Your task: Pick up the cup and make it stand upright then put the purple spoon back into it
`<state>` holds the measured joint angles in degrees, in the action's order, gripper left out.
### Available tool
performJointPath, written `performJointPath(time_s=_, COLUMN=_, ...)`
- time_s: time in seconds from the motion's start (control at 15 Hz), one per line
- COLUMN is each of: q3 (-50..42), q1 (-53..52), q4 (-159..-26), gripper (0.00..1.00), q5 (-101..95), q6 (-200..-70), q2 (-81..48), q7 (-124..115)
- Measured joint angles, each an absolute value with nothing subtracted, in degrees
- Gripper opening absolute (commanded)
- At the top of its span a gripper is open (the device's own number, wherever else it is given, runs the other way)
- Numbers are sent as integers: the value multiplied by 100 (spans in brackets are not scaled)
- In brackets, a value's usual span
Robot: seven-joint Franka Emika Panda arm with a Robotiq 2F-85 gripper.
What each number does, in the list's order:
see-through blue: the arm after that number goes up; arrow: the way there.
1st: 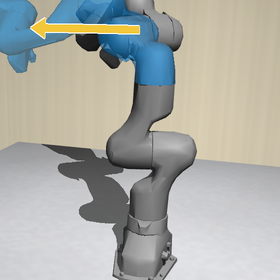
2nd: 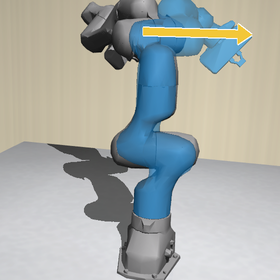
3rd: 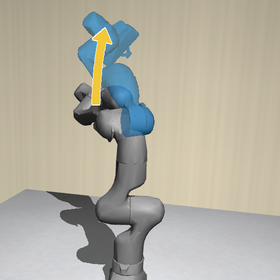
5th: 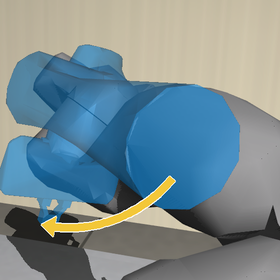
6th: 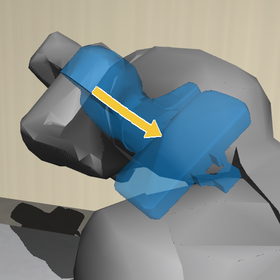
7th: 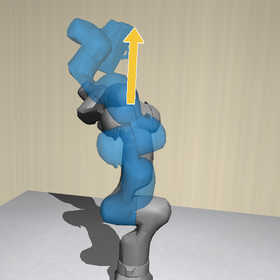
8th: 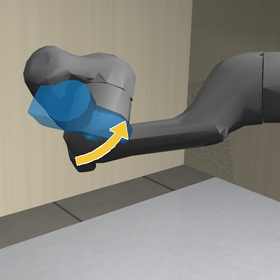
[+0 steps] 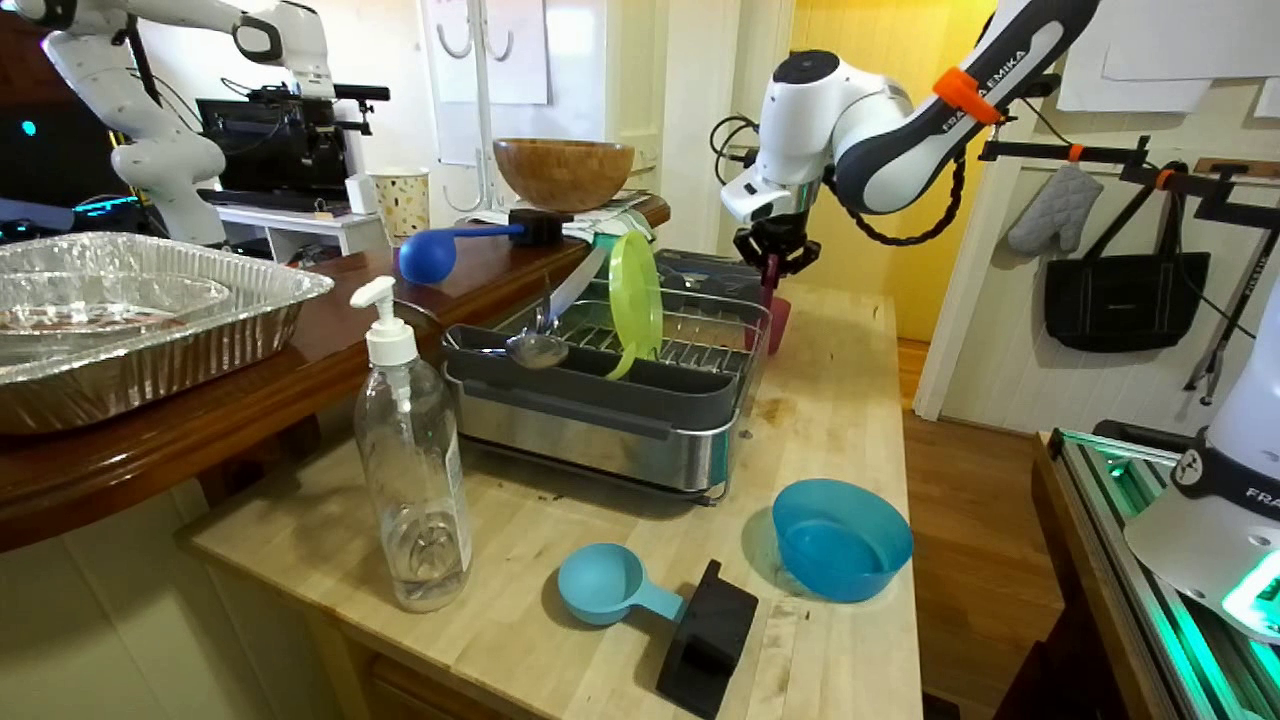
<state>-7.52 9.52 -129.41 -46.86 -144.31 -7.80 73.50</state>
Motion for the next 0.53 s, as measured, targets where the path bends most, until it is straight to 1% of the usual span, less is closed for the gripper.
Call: performJointPath(time_s=0.53, q3=-751, q1=952, q4=-12961, gripper=4, q5=-4893, q6=-14467, q2=-840, q7=7081)
